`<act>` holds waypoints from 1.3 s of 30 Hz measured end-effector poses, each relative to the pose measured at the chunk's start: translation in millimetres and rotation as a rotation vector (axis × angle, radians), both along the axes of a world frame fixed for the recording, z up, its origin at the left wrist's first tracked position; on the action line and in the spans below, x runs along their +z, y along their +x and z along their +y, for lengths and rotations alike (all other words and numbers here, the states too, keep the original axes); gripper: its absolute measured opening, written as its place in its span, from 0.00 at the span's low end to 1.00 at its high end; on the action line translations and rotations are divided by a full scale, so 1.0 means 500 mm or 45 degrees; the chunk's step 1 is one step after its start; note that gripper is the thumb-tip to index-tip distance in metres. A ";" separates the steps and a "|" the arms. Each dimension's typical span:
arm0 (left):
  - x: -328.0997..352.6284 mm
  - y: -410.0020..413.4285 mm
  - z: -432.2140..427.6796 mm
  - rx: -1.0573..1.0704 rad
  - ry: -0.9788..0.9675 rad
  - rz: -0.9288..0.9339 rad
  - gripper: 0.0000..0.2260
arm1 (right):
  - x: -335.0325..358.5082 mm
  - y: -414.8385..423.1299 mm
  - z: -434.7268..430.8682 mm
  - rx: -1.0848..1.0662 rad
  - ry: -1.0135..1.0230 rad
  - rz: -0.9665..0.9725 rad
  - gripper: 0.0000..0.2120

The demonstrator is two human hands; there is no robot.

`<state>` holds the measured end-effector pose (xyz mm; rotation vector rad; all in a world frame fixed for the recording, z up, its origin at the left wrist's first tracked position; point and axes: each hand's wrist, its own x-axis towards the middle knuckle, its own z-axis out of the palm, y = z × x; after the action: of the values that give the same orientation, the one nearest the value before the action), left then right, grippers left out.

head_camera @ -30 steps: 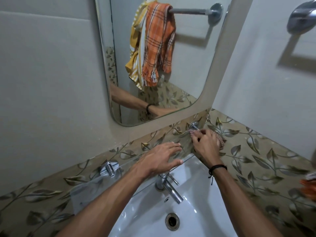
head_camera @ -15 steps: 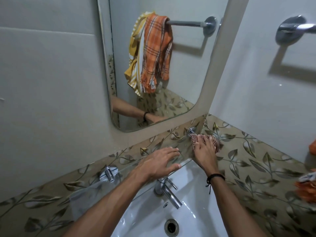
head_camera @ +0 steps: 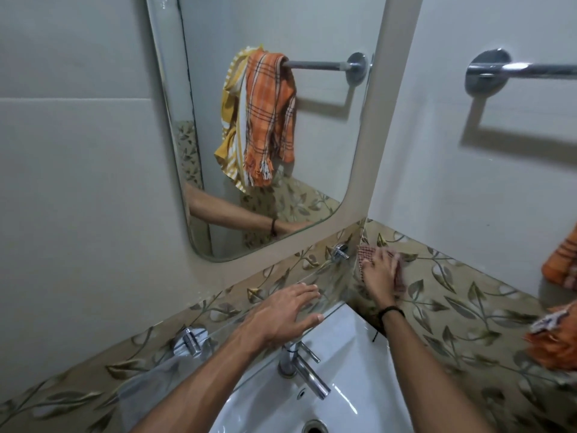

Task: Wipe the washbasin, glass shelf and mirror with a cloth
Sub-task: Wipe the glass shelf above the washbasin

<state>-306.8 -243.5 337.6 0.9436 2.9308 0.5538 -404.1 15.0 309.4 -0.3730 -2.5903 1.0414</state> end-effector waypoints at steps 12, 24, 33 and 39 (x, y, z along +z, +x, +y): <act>-0.016 -0.015 -0.001 -0.001 0.000 -0.005 0.28 | -0.019 0.050 -0.097 -0.219 -2.299 0.420 0.20; -0.019 -0.016 -0.002 0.027 0.016 -0.045 0.29 | -0.012 0.039 -0.044 -0.164 -2.430 0.442 0.23; -0.015 -0.016 0.001 0.038 0.001 -0.043 0.29 | -0.029 -0.085 0.038 -0.439 -2.118 0.162 0.20; -0.013 -0.011 0.003 0.046 0.008 -0.058 0.28 | -0.008 -0.074 0.029 -0.140 -2.220 0.061 0.12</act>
<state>-312.4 -241.8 331.2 0.8681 2.9125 0.5785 -440.9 29.5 305.2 -0.7466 -0.8994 2.8290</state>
